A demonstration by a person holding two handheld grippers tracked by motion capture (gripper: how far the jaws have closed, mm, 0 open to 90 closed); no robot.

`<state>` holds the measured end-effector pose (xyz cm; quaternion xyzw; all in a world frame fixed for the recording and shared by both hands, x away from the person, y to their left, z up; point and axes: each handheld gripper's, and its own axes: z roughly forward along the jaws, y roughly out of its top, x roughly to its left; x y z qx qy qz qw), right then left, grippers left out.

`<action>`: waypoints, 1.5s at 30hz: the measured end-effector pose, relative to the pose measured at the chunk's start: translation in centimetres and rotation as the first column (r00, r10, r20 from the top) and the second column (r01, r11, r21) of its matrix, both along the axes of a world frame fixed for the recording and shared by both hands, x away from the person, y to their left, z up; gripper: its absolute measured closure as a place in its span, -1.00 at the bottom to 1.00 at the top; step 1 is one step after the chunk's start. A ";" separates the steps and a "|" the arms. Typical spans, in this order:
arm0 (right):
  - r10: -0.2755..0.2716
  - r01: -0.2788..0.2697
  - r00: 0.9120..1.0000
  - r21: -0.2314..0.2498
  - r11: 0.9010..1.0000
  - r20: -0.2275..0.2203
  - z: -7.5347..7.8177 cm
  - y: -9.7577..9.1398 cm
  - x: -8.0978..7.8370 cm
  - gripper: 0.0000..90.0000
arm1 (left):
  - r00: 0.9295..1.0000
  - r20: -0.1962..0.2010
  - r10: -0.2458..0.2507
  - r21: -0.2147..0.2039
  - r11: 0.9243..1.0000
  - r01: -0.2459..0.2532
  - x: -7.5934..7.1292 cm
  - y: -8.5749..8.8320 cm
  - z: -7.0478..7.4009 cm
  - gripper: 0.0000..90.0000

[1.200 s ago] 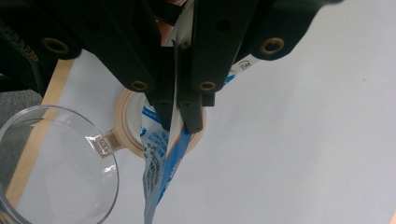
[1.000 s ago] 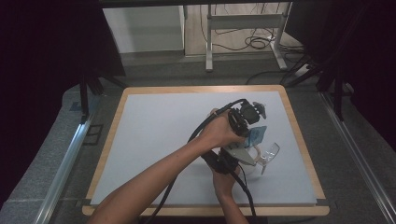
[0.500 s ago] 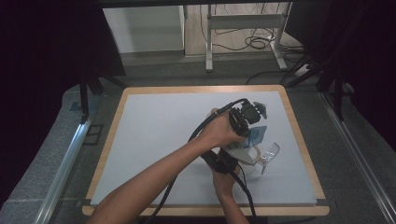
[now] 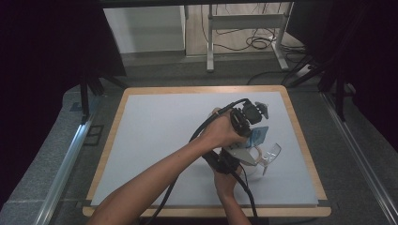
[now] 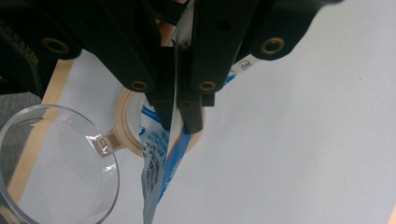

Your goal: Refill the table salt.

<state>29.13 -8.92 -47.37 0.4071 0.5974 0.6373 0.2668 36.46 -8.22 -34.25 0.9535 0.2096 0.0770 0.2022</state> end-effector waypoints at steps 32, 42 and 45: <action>-0.003 0.003 1.000 0.008 1.000 -0.005 -0.2 -0.6 -0.1 0.04 | 1.000 -0.017 -0.014 0.014 1.000 0.014 0.3 -0.7 -0.6 1.00; 0.001 -0.001 1.000 0.014 1.000 -0.012 -0.4 -0.4 -0.1 0.04 | 1.000 -0.020 -0.013 0.023 1.000 0.013 0.4 -0.7 -0.9 1.00; 0.004 -0.004 1.000 0.017 1.000 -0.013 -0.3 -0.4 -0.2 0.04 | 1.000 -0.020 -0.014 0.024 1.000 0.014 0.4 -0.7 -0.9 1.00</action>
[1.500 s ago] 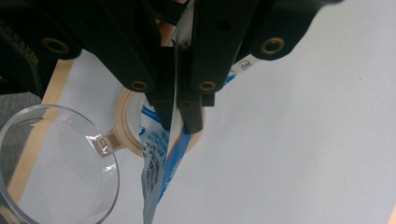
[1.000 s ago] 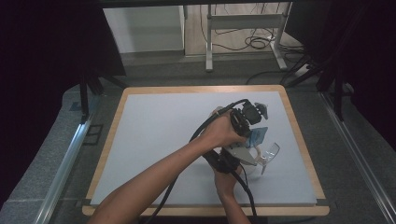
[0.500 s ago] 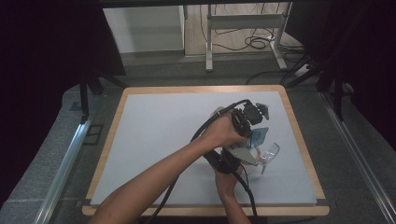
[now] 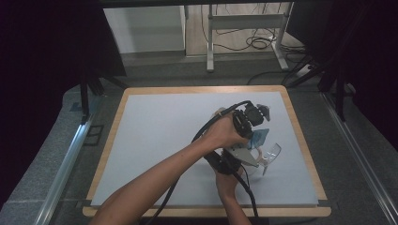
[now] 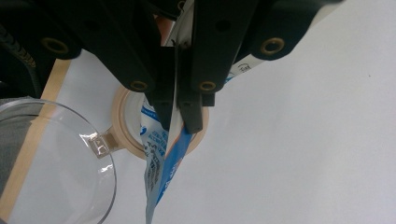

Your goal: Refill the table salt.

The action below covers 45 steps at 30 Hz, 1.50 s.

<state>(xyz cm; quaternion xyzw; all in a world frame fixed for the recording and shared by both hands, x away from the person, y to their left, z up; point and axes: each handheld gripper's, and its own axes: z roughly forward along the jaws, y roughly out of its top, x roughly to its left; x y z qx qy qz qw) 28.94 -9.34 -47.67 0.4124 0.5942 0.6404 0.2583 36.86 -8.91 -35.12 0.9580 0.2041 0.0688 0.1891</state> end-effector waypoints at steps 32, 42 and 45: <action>0.000 0.000 1.000 -0.011 1.000 0.021 -0.1 0.1 0.3 0.05 | 1.000 0.010 -0.001 0.001 1.000 0.001 -0.1 0.0 0.6 1.00; 0.001 -0.001 1.000 -0.011 1.000 0.019 -0.2 -0.1 0.3 0.05 | 1.000 0.009 -0.003 0.006 1.000 0.003 0.0 -0.1 0.4 1.00; -0.001 0.002 1.000 -0.009 1.000 0.018 -0.3 -0.1 0.3 0.06 | 1.000 0.009 -0.001 0.003 1.000 0.001 0.0 -0.2 0.4 1.00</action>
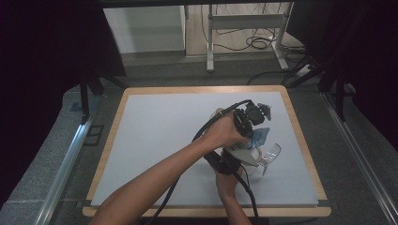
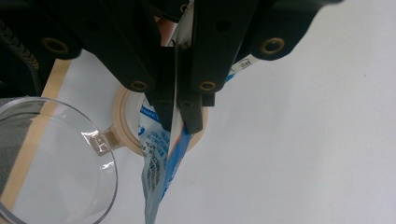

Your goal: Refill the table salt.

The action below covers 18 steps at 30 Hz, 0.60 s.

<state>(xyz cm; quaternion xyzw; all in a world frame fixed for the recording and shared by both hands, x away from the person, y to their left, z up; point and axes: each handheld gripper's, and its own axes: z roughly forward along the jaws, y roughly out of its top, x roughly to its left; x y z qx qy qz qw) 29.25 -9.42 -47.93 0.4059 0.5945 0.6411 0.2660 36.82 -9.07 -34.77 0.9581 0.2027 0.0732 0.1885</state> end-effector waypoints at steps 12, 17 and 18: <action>0.002 -0.002 1.000 -0.001 1.000 -0.001 -0.3 -0.1 0.0 0.06 | 1.000 -0.001 -0.001 0.002 1.000 0.001 -0.1 -0.1 -0.1 1.00; 0.003 -0.003 1.000 0.002 1.000 -0.009 -0.5 -0.1 0.0 0.06 | 1.000 -0.002 -0.001 0.005 1.000 0.001 0.0 -0.1 -0.3 1.00; 0.003 -0.003 1.000 0.002 1.000 -0.009 -0.5 -0.1 0.0 0.06 | 1.000 -0.003 0.002 0.006 1.000 -0.002 0.0 -0.1 -0.3 1.00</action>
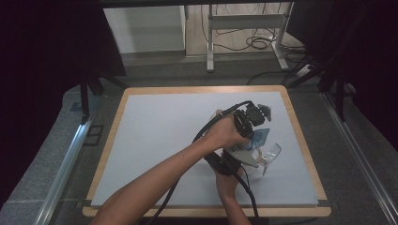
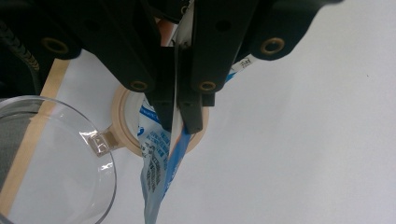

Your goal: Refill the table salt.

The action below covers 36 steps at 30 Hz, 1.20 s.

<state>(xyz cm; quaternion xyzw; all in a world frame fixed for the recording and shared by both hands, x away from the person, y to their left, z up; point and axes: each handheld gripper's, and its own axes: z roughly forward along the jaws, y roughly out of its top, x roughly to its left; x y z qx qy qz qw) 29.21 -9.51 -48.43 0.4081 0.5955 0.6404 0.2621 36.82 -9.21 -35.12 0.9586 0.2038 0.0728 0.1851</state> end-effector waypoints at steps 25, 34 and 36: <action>0.005 -0.005 1.000 0.004 1.000 0.001 0.0 0.2 0.0 0.06 | 1.000 -0.003 0.004 -0.004 1.000 -0.004 0.1 0.3 0.0 1.00; 0.004 -0.004 1.000 -0.001 1.000 0.012 0.4 0.2 0.0 0.06 | 1.000 -0.001 0.003 -0.009 1.000 -0.003 0.0 0.4 0.3 1.00; 0.003 -0.003 1.000 0.002 1.000 0.017 0.6 0.2 0.0 0.06 | 1.000 0.001 0.003 -0.008 1.000 -0.003 0.0 0.4 0.4 1.00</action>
